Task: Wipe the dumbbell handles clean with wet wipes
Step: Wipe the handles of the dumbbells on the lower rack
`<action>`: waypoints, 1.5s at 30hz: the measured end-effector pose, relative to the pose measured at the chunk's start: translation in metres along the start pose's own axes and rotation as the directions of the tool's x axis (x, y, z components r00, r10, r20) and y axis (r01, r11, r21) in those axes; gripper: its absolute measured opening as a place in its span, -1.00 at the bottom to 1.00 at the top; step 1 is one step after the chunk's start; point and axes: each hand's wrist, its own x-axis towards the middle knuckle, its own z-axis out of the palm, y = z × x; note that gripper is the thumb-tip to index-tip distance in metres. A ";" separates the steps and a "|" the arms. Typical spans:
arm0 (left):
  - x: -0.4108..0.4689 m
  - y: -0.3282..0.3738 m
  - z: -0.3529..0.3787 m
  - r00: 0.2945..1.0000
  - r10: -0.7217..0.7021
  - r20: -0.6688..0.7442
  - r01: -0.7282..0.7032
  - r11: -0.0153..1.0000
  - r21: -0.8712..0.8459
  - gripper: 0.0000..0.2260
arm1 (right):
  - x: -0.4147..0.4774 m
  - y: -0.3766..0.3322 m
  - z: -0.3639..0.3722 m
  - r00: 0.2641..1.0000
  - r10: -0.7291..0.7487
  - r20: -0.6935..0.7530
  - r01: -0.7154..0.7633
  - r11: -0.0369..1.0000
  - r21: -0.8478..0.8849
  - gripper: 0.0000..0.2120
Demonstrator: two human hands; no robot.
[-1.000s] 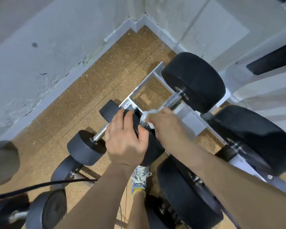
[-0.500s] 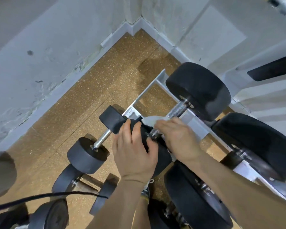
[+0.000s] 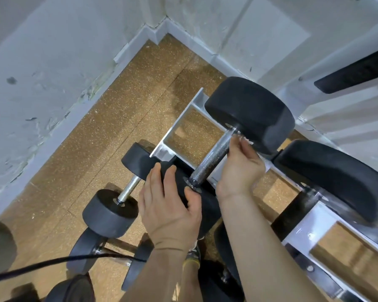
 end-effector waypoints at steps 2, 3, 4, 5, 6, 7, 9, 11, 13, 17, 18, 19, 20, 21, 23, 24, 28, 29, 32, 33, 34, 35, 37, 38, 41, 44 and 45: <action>-0.001 0.000 -0.002 1.000 0.004 0.004 -0.004 1.000 -0.010 -0.56 | -0.009 0.005 -0.008 0.994 -0.110 0.013 0.111 0.975 -0.192 -0.88; 0.000 0.000 -0.003 1.000 0.007 0.001 -0.007 1.000 -0.016 -0.56 | -0.014 0.009 -0.018 0.982 -0.171 0.078 0.187 0.925 -0.332 -0.86; 0.000 0.001 -0.002 1.000 0.004 -0.001 -0.004 1.000 -0.018 -0.56 | -0.015 0.012 -0.028 0.962 -0.221 0.159 0.270 0.852 -0.450 -0.87; 0.000 0.002 -0.002 1.000 -0.001 0.005 0.001 1.000 -0.014 -0.56 | -0.015 0.012 -0.036 0.933 -0.264 0.244 0.356 0.772 -0.526 -0.87; 0.000 0.002 -0.003 1.000 -0.007 0.014 0.007 1.000 -0.014 -0.56 | -0.010 0.010 -0.039 0.891 -0.326 0.317 0.453 0.698 -0.555 -0.86; 0.001 0.002 -0.004 1.000 -0.013 0.018 0.013 1.000 -0.018 -0.55 | -0.004 0.007 -0.038 0.831 -0.402 0.384 0.555 0.625 -0.548 -0.83; 0.002 0.002 -0.005 0.999 -0.018 0.033 0.018 1.000 -0.020 -0.56 | 0.003 0.004 -0.033 0.687 -0.514 0.514 0.726 0.461 -0.510 -0.77; 0.001 0.004 -0.006 0.997 -0.010 0.073 0.011 1.000 -0.011 -0.59 | 0.002 0.011 -0.034 0.562 -0.506 0.654 0.826 0.308 -0.471 -0.76; 0.002 0.005 -0.011 0.990 -0.021 0.136 0.020 1.000 0.014 -0.61 | 0.000 0.020 -0.043 0.534 -0.352 0.769 0.837 0.345 -0.424 -0.78; 0.019 0.016 -0.022 0.969 0.101 0.226 -0.120 0.990 0.076 -0.70 | 0.009 0.010 -0.057 0.636 -0.135 0.760 0.667 0.592 -0.453 -0.65; 0.028 0.024 -0.023 0.959 0.172 0.226 -0.190 0.980 0.062 -0.70 | 0.010 0.005 -0.057 0.659 -0.130 0.741 0.636 0.623 -0.457 -0.61; 0.040 0.035 -0.023 0.939 0.184 0.291 -0.195 0.981 0.010 -0.70 | 0.009 0.002 -0.057 0.677 -0.127 0.725 0.618 0.633 -0.466 -0.59; 0.051 0.045 -0.022 0.914 0.149 0.376 -0.150 0.988 -0.028 -0.72 | 0.008 0.001 -0.057 0.692 -0.126 0.711 0.608 0.634 -0.479 -0.57; 0.061 0.049 -0.014 0.884 0.096 0.458 -0.086 0.995 -0.042 -0.75 | 0.006 0.000 -0.058 0.710 -0.130 0.692 0.594 0.637 -0.491 -0.56; 0.077 0.054 -0.005 0.870 0.063 0.489 -0.018 0.995 -0.096 -0.87 | 0.004 -0.001 -0.059 0.768 -0.141 0.624 0.529 0.689 -0.495 -0.56; 0.085 0.056 -0.003 0.878 0.066 0.474 0.012 0.987 -0.161 -0.90 | 0.005 -0.002 -0.058 0.804 -0.155 0.574 0.488 0.725 -0.486 -0.54; 0.111 0.068 0.004 0.897 -0.102 0.430 0.357 0.740 -0.570 -0.94 | 0.011 -0.008 -0.050 0.905 -0.252 0.344 0.394 0.800 -0.453 -0.64; 0.118 0.074 0.006 0.884 -0.185 0.428 0.442 0.626 -0.643 -0.95 | 0.012 -0.008 -0.047 0.916 -0.268 0.298 0.383 0.807 -0.450 -0.69; 0.127 0.082 0.012 0.852 -0.314 0.420 0.522 0.434 -0.734 -0.87 | 0.014 -0.004 -0.042 0.934 -0.281 0.221 0.353 0.821 -0.448 -0.73; 0.125 0.080 0.014 0.870 -0.294 0.396 0.493 0.518 -0.699 -0.80 | 0.013 -0.003 -0.041 0.939 -0.269 0.215 0.340 0.828 -0.447 -0.74; 0.119 0.077 0.014 0.900 -0.231 0.369 0.426 0.644 -0.635 -0.78 | 0.013 -0.002 -0.041 0.946 -0.242 0.216 0.315 0.841 -0.440 -0.75; 0.112 0.076 0.014 0.926 -0.137 0.352 0.325 0.765 -0.556 -0.80 | 0.012 -0.002 -0.040 0.954 -0.201 0.222 0.281 0.860 -0.427 -0.77; 0.097 0.076 0.020 0.912 0.074 0.404 0.115 0.898 -0.424 -0.83 | 0.010 -0.003 -0.039 0.962 -0.123 0.243 0.215 0.891 -0.399 -0.80; 0.092 0.078 0.027 0.880 0.166 0.445 0.021 0.922 -0.387 -0.83 | 0.010 -0.003 -0.038 0.963 -0.096 0.250 0.190 0.902 -0.386 -0.81; 0.090 0.085 0.046 0.819 0.325 0.473 -0.175 0.927 -0.333 -0.77 | 0.012 -0.009 -0.036 0.967 -0.018 0.255 0.102 0.942 -0.319 -0.80; 0.091 0.086 0.055 0.805 0.425 0.414 -0.349 0.903 -0.248 -0.67 | 0.016 -0.019 -0.039 0.953 0.015 0.303 0.092 0.937 -0.336 -0.78; 0.090 0.084 0.056 0.798 0.448 0.402 -0.429 0.892 -0.144 -0.66 | 0.017 -0.021 -0.041 0.947 0.015 0.322 0.104 0.931 -0.349 -0.76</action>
